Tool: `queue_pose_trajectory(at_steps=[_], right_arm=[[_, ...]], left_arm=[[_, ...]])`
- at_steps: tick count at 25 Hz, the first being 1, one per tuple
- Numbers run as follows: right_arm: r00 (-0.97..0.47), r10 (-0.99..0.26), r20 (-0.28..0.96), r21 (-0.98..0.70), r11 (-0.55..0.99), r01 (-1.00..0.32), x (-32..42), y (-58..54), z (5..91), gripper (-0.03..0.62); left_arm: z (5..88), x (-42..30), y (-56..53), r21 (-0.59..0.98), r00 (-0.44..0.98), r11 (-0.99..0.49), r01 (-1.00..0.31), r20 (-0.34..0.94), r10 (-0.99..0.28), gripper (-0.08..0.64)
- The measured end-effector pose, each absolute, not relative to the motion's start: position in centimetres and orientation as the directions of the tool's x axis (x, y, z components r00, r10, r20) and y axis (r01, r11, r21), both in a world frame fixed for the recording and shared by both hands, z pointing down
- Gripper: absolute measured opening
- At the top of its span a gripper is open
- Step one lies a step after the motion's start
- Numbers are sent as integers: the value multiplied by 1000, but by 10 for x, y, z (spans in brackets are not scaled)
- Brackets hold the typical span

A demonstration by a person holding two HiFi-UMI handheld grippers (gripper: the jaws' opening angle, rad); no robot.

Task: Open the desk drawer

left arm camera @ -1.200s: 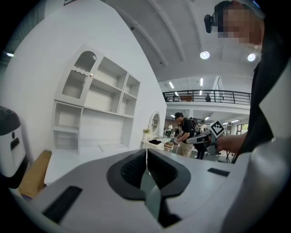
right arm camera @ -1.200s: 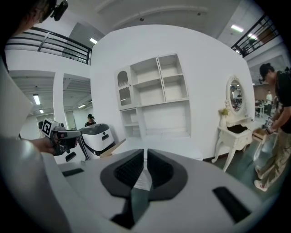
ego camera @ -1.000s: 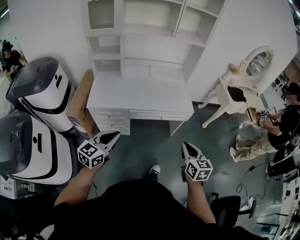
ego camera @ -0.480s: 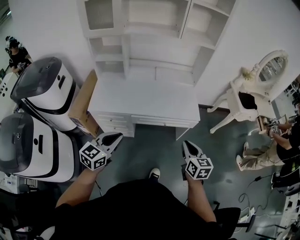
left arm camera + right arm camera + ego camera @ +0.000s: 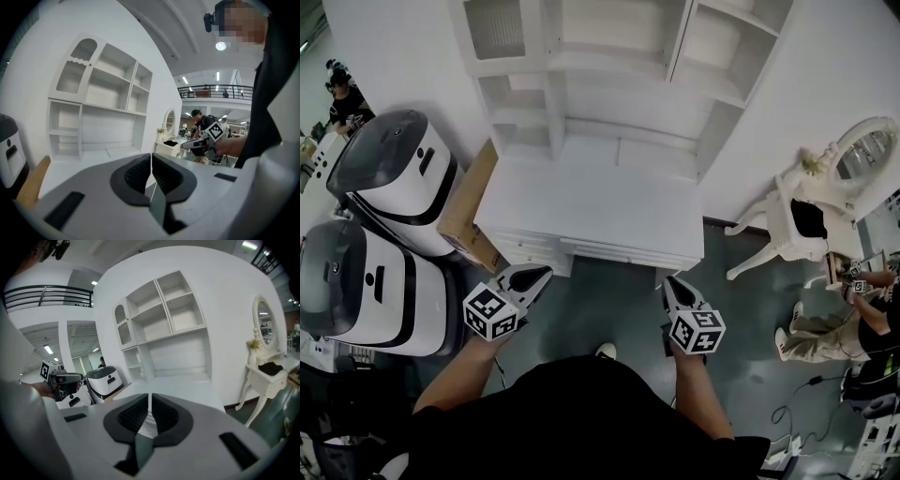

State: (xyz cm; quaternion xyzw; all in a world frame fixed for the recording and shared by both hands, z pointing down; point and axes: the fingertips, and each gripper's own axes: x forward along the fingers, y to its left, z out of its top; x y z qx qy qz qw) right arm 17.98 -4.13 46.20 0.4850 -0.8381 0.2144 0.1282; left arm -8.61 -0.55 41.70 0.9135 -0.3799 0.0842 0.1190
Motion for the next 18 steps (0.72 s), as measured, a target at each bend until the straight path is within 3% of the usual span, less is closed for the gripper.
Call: queue_pose_trajectory(at_steps=[18], right_arm=[[-566, -707, 423, -264, 502, -824, 185, -92, 476, 23]], left_arm=[[426, -71, -37, 160, 646, -629, -761, 284, -709, 17]])
